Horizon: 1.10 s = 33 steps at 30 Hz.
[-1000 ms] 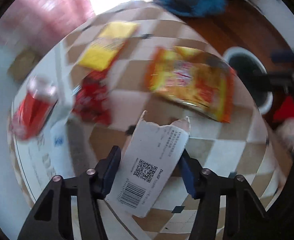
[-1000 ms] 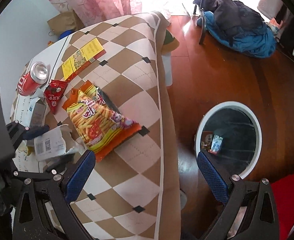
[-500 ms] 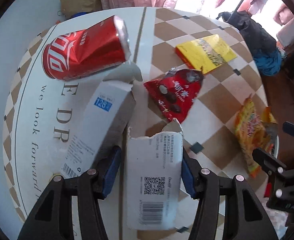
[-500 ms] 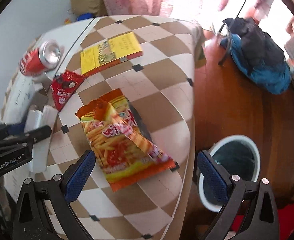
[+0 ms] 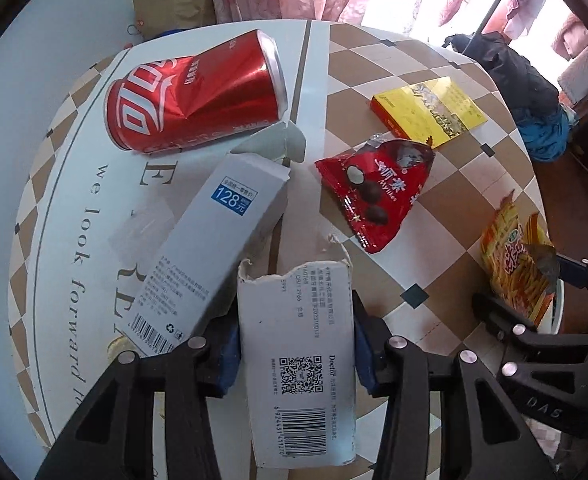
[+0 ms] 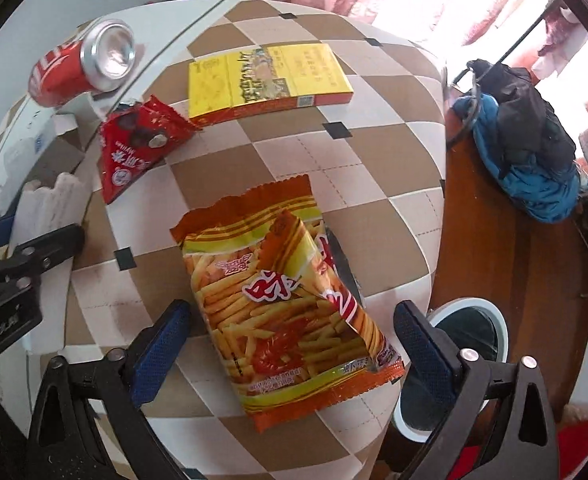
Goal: Collect trash
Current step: 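Grasp the torn white barcode box with the left tool while the right tool grasps the chip bag, then carry both items over the bin and open both tools to drop them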
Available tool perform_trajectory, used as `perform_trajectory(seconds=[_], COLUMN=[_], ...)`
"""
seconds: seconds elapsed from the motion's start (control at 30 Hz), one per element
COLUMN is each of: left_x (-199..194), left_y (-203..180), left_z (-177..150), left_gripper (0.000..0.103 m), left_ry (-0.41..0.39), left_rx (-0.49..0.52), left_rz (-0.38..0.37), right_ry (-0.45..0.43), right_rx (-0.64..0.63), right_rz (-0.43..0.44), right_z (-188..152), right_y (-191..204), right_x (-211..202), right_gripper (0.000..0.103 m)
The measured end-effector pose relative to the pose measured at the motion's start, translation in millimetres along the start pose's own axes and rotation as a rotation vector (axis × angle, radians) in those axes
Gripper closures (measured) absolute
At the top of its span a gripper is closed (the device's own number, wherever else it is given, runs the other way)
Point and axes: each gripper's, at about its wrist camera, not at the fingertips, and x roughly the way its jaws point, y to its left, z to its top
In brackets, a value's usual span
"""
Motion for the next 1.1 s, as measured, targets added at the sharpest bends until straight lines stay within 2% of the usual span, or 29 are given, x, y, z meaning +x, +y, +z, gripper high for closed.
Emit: perform_trajectory(seconds=[0.07, 0.2, 0.33, 0.4, 0.43, 0.57, 0.6, 0.7, 0.87, 0.9, 1.1], left_x=[-3.5, -15.5, -33.4, -43.4, -49.3, -70.2, -70.3, -87.1, -119.7, -122.1, -156.1], left_y=[2.0, -0.6, -1.5, -1.7, -1.4, -2.5, -9.5, -12.7, -17.2, -20.4, -37.8], left_z=[-3.9, -14.4, -24.2, -28.0, -31.3, -43.9, -34.6, -38.4, -46.7, -46.7, -52.0], left_gripper=[0.061, 0.061, 0.061, 0.061, 0.061, 0.061, 0.061, 0.061, 0.061, 0.061, 0.061], left_ry=[-0.004, -0.021, -0.049, -0.066, -0.075, -0.107, -0.111, -0.139, -0.181, -0.187, -0.237], left_rx=[0.001, 0.006, 0.006, 0.004, 0.006, 0.009, 0.009, 0.006, -0.002, -0.001, 0.023], left_rz=[0.007, 0.024, 0.041, 0.05, 0.054, 0.066, 0.065, 0.063, 0.033, 0.029, -0.017], right_ry=[-0.01, -0.03, -0.06, -0.071, -0.076, -0.101, -0.109, -0.127, -0.181, -0.192, -0.282], right_rx=[0.03, 0.051, 0.077, 0.104, 0.115, 0.164, 0.177, 0.203, 0.255, 0.267, 0.342], right_rz=[0.026, 0.038, 0.036, 0.055, 0.068, 0.118, 0.132, 0.173, 0.246, 0.272, 0.409], right_z=[-0.7, -2.8, -6.2, -9.4, -10.9, -23.2, -27.9, -40.7, -59.0, -63.4, -89.6], right_y=[-0.7, 1.4, 2.3, -1.1, -2.5, -6.7, -8.1, -10.4, -18.8, -21.5, -40.8], right_x=[-1.4, -7.4, -15.5, -20.5, -23.1, -35.9, -39.9, -50.1, -74.3, -80.4, -126.9], right_gripper=[0.015, 0.04, 0.053, 0.055, 0.059, 0.06, 0.062, 0.069, 0.076, 0.079, 0.085])
